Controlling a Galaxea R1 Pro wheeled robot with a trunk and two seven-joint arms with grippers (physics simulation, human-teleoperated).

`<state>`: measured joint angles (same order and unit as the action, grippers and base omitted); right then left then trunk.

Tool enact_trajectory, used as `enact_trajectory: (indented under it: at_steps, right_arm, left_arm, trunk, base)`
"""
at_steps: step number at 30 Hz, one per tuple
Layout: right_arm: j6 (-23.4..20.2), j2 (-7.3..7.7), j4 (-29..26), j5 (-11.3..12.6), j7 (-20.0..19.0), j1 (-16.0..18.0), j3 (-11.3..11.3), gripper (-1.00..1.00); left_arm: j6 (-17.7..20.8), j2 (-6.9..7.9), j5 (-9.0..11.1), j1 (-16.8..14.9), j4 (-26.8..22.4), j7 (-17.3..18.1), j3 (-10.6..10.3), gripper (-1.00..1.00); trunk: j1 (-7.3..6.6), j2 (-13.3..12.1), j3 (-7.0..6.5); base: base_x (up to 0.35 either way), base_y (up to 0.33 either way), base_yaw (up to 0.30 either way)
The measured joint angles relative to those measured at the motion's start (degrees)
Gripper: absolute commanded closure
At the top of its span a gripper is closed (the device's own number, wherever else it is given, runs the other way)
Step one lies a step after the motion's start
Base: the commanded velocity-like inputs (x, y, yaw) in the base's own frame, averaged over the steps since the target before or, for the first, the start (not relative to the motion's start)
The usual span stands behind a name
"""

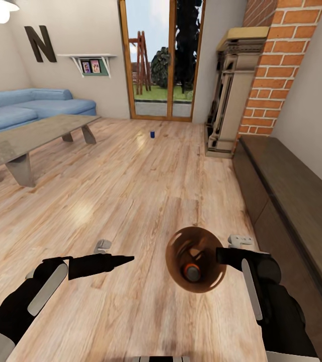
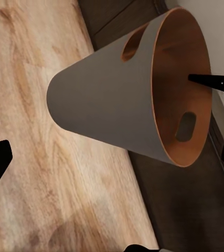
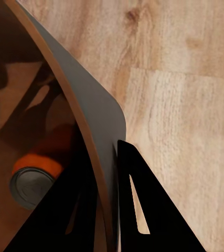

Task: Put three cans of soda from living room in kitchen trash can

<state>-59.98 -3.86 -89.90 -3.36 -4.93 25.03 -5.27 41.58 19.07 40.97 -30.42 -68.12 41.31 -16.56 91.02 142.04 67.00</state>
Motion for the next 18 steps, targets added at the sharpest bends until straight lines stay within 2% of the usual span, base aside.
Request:
enact_trajectory:
  at_steps: [18]
  right_arm:
    - [0.0, 0.1, 0.0, 0.02, 0.0, 0.0, 0.0, 1.0]
  left_arm:
    - [-0.09, 0.0, 0.0, 0.0, 0.0, 0.0, -0.02, -1.0]
  trunk:
    - [0.0, 0.0, -1.64]
  base:
    - [0.0, 0.0, 0.0]
